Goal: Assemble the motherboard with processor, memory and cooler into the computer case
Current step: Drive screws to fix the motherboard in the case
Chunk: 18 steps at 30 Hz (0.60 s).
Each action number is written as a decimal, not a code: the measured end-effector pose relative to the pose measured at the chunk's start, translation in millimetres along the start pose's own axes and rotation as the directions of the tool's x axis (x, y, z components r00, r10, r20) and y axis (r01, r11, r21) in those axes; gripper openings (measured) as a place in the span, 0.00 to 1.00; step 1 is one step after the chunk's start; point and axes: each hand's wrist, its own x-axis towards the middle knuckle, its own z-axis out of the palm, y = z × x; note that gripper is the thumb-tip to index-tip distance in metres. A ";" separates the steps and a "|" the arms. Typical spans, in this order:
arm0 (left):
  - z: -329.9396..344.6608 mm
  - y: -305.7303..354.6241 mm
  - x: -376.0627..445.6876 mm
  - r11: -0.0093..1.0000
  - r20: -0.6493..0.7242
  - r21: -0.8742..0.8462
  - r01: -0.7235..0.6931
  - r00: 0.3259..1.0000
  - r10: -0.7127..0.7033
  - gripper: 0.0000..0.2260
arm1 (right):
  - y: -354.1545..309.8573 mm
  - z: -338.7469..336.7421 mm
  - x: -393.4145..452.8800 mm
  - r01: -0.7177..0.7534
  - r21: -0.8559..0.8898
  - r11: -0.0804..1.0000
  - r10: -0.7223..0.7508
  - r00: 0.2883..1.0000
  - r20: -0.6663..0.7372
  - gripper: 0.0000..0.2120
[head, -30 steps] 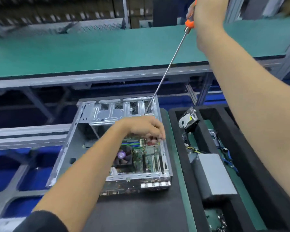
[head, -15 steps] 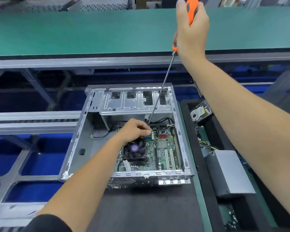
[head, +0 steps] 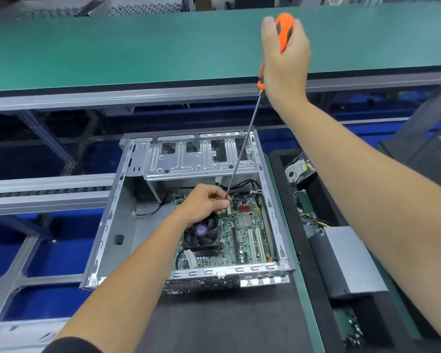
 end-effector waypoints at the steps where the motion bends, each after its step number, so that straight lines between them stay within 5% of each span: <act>1: -0.1 -0.2 0.4 1.000 -0.018 0.003 -0.004 1.000 0.004 0.02 | 0.8 0.7 -1.2 -0.002 -0.003 1.000 0.002 1.000 0.006 0.15; 18: 10.3 -2.9 5.5 0.859 -0.053 0.503 -0.091 0.989 0.135 0.07 | 4.6 5.7 -10.4 0.007 0.025 1.000 -0.009 0.997 0.081 0.14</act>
